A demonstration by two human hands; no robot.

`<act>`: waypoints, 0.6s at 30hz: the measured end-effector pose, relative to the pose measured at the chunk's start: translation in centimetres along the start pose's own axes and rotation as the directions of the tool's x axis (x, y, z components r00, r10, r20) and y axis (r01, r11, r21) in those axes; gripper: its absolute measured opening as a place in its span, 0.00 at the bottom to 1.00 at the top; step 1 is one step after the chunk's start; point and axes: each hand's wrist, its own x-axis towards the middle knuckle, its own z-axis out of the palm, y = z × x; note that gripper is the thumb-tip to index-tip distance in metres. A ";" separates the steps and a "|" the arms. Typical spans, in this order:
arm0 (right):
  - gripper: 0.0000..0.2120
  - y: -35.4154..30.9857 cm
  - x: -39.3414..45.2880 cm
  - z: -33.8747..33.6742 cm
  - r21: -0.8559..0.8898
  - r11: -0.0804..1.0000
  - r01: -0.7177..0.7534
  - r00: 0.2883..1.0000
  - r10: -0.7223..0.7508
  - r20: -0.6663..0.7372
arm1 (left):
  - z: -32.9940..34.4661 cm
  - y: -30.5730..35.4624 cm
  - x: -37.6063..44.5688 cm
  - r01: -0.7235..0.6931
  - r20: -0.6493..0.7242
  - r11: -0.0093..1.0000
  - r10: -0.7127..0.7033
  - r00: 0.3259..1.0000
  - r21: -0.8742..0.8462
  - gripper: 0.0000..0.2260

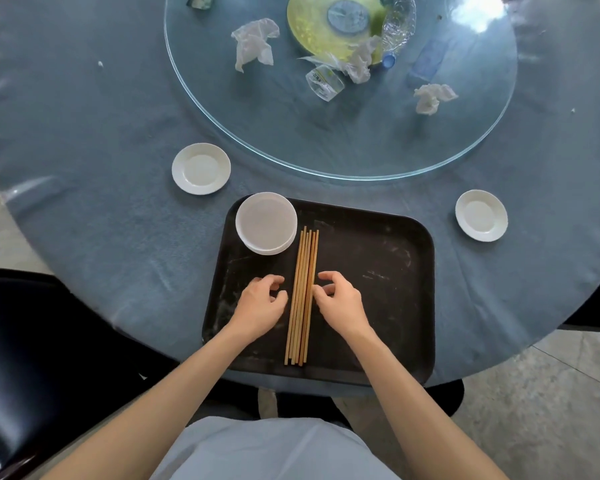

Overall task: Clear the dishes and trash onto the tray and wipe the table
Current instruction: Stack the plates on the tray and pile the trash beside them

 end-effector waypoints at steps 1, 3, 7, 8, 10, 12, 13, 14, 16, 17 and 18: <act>0.19 -0.6 0.4 -0.6 0.000 1.000 0.010 1.000 -0.010 -0.023 | -1.3 -0.4 -0.2 -0.008 -0.017 1.000 0.008 1.000 0.009 0.13; 0.19 -2.5 1.4 -2.0 -0.008 0.999 0.052 0.995 -0.053 -0.085 | -4.7 -1.1 -0.2 0.005 -0.100 1.000 -0.003 0.995 0.017 0.08; 0.16 -8.6 4.0 -4.1 -0.021 0.980 0.200 0.966 -0.201 -0.164 | -12.5 -2.0 1.7 0.044 -0.320 0.998 -0.060 0.945 -0.054 0.06; 0.16 -10.4 4.7 -4.3 -0.021 0.974 0.228 0.960 -0.228 -0.160 | -14.5 -2.0 2.7 0.037 -0.363 0.997 -0.061 0.930 -0.073 0.05; 0.14 -14.2 6.2 -4.2 -0.020 0.962 0.272 0.953 -0.272 -0.132 | -18.2 -2.1 5.0 0.015 -0.414 0.990 -0.072 0.907 -0.139 0.08; 0.13 -17.7 7.8 -3.4 -0.039 0.953 0.301 0.948 -0.304 -0.095 | -21.3 -2.0 7.4 0.009 -0.420 0.971 -0.113 0.900 -0.240 0.11; 0.12 -19.3 8.6 -2.8 -0.041 0.952 0.303 0.949 -0.305 -0.075 | -22.5 -1.9 8.6 0.015 -0.413 0.958 -0.138 0.900 -0.287 0.12; 0.11 -20.7 9.4 -1.9 -0.037 0.956 0.293 0.954 -0.294 -0.053 | -23.5 -1.9 9.8 0.027 -0.404 0.946 -0.163 0.900 -0.323 0.12; 0.07 -22.9 11.3 0.3 -0.010 0.970 0.244 0.970 -0.244 -0.006 | -24.6 -2.1 12.2 0.078 -0.365 0.917 -0.232 0.902 -0.391 0.09; 0.07 -23.7 12.3 1.6 0.010 0.979 0.203 0.979 -0.203 0.017 | -24.9 -2.2 13.2 0.119 -0.324 0.891 -0.281 0.903 -0.439 0.07; 0.07 -24.3 13.3 2.9 0.023 0.988 0.156 0.987 -0.156 0.039 | -25.0 -2.5 14.1 0.165 -0.271 0.858 -0.328 0.905 -0.487 0.06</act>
